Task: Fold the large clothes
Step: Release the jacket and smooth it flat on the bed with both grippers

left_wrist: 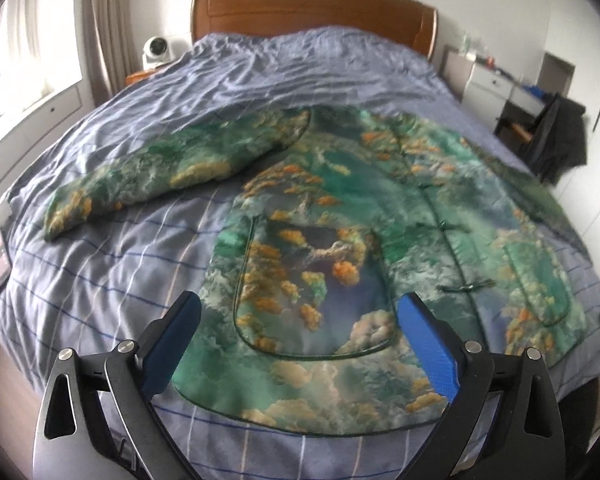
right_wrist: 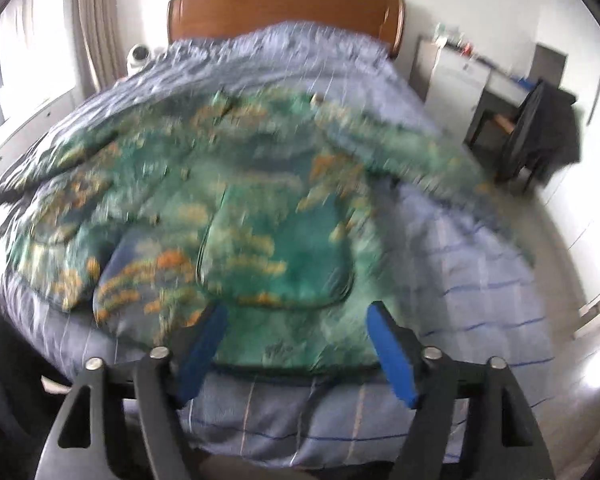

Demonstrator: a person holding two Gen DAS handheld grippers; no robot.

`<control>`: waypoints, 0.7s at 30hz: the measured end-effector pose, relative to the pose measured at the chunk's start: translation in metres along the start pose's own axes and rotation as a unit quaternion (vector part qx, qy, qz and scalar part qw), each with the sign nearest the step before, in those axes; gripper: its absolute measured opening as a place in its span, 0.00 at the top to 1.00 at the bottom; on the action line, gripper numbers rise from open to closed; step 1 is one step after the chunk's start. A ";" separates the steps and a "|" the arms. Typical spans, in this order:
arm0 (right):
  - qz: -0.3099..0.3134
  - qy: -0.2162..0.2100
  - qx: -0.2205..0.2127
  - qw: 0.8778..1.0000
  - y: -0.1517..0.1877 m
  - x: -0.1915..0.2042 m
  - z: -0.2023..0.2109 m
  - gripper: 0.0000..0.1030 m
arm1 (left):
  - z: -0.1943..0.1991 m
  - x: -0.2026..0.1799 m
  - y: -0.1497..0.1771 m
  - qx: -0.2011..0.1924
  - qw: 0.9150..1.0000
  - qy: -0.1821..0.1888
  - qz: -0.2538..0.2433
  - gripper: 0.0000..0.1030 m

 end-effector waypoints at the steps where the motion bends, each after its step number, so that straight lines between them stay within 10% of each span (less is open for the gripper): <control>1: -0.002 0.003 -0.008 1.000 -0.003 -0.001 0.004 0.23 | -0.002 0.000 0.000 0.005 1.000 -0.002 -0.002 0.04; 21: -0.059 -0.036 -0.117 0.991 -0.036 -0.006 0.053 0.21 | 0.000 -0.010 0.015 0.005 0.999 0.013 -0.029 0.03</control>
Point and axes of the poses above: each gripper's, at about its wrist camera, not at the fingertips, and z roughly against the way its jaws point, x to its left, y to its underside, the point moved 5 cm from there along -z, roughly the way its jaws point, and after that the axes turned 10 degrees about y, right-handed, at the moved point
